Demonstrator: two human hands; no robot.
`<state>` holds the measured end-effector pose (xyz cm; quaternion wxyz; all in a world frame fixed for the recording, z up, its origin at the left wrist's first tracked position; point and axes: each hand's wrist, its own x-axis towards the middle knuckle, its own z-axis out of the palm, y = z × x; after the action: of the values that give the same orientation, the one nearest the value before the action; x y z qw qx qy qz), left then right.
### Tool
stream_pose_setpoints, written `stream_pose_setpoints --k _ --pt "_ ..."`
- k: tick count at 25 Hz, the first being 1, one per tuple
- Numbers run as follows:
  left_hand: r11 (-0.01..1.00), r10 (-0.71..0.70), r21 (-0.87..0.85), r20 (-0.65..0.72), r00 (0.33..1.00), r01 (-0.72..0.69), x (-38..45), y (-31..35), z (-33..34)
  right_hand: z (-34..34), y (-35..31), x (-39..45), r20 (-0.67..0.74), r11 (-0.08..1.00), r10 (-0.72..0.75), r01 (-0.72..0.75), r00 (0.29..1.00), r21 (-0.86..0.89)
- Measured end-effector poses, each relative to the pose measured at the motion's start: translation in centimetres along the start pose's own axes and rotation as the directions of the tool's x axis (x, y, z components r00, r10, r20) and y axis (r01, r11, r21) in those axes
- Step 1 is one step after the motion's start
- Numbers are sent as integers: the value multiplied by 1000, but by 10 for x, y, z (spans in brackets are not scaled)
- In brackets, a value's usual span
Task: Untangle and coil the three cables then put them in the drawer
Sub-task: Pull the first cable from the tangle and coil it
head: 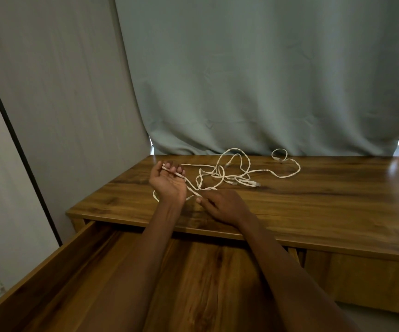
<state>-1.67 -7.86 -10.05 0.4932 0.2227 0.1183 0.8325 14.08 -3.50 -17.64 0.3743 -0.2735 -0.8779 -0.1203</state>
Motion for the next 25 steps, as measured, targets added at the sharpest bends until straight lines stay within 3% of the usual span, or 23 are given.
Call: stream_pose_setpoints --k 2,4,5,7,8,9,11,13,16,17,19,22,24,25 --pt "984 97 155 -56 994 -88 12 -6 1 1 -3 0 -35 998 -44 42 998 -50" --pt "877 135 469 -36 990 -103 25 -14 -3 0 -6 1 -78 993 -63 55 995 -101" --pt "728 125 679 4 992 -95 29 -18 -5 -1 -5 2 -118 991 -64 48 991 -127" --pt "191 53 966 168 984 -175 31 -16 -13 -5 0 1 -159 986 -8 -19 987 -166" --pt "-74 -35 968 237 971 -239 27 -12 -15 -7 3 1 -137 981 49 -74 989 -179" --pt "-274 -135 914 271 953 -299 22 -7 -17 -7 5 0 -111 974 100 -120 989 -191" --pt "-485 -271 808 226 936 -336 13 2 -16 -5 7 -1 -94 970 133 -149 987 -193" --pt "-462 -327 855 83 941 -236 7 5 -16 -5 7 2 -104 978 109 -126 989 -166" --pt "-250 -494 968 -112 862 -18 6 4 -21 -9 11 2 -166 992 82 -97 983 -81" --pt "-165 -588 984 -154 794 69 7 5 -23 -9 13 1 -181 994 97 -105 979 -34" --pt "-33 -791 966 -183 583 258 8 13 -26 -11 16 1 -177 990 135 -128 975 51" --pt "69 -952 887 -79 297 457 5 21 -26 -10 15 3 -148 991 120 -110 982 77" --pt "129 -983 807 29 179 576 -1 22 -27 -7 20 1 -132 983 161 -148 978 105" --pt "173 -983 768 100 152 616 -3 21 -29 -7 24 0 -119 971 217 -201 969 133"
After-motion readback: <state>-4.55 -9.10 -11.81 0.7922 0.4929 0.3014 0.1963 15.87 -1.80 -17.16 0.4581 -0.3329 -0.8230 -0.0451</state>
